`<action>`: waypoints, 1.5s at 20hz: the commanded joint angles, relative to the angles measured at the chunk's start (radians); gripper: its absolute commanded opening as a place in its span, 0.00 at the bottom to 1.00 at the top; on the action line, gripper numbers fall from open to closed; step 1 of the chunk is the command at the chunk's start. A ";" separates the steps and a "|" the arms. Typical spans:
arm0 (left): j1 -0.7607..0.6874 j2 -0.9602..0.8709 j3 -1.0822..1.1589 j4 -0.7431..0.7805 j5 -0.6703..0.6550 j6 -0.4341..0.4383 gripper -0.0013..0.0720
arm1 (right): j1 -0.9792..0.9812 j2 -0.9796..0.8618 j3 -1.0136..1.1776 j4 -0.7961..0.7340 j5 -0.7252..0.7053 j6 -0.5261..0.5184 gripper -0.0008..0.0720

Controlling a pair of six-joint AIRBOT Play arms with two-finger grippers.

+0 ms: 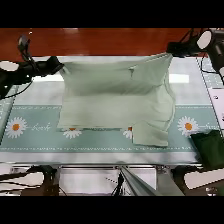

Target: Fold the shirts.

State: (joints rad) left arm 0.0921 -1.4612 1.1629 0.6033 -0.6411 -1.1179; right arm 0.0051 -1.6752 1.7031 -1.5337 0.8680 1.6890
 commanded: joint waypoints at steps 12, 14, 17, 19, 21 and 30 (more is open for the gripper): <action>0.079 -0.124 0.033 0.014 -0.336 -0.048 0.06 | -0.016 -0.093 0.001 0.067 0.452 -0.071 0.05; 0.078 -0.137 0.033 0.019 -0.337 -0.082 0.06 | -0.016 -0.095 0.002 0.117 0.455 -0.068 0.05; 0.078 -0.148 0.033 0.025 -0.340 -0.132 0.06 | -0.016 -0.096 0.002 0.121 0.483 -0.051 0.05; 0.080 -0.148 0.034 0.025 -0.338 -0.133 0.06 | -0.016 -0.096 0.002 0.102 0.515 -0.051 0.05; 0.096 -0.148 0.034 0.025 -0.339 -0.134 0.06 | -0.016 -0.096 0.002 0.096 0.548 -0.052 0.05; 0.168 -0.154 0.034 0.025 -0.354 -0.140 0.06 | -0.016 -0.096 0.001 0.094 0.575 -0.051 0.10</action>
State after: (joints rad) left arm 0.2539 -1.6108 1.1957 0.6277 -0.9951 -1.2575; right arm -0.0105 -1.7714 1.7042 -1.4616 1.4357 1.6356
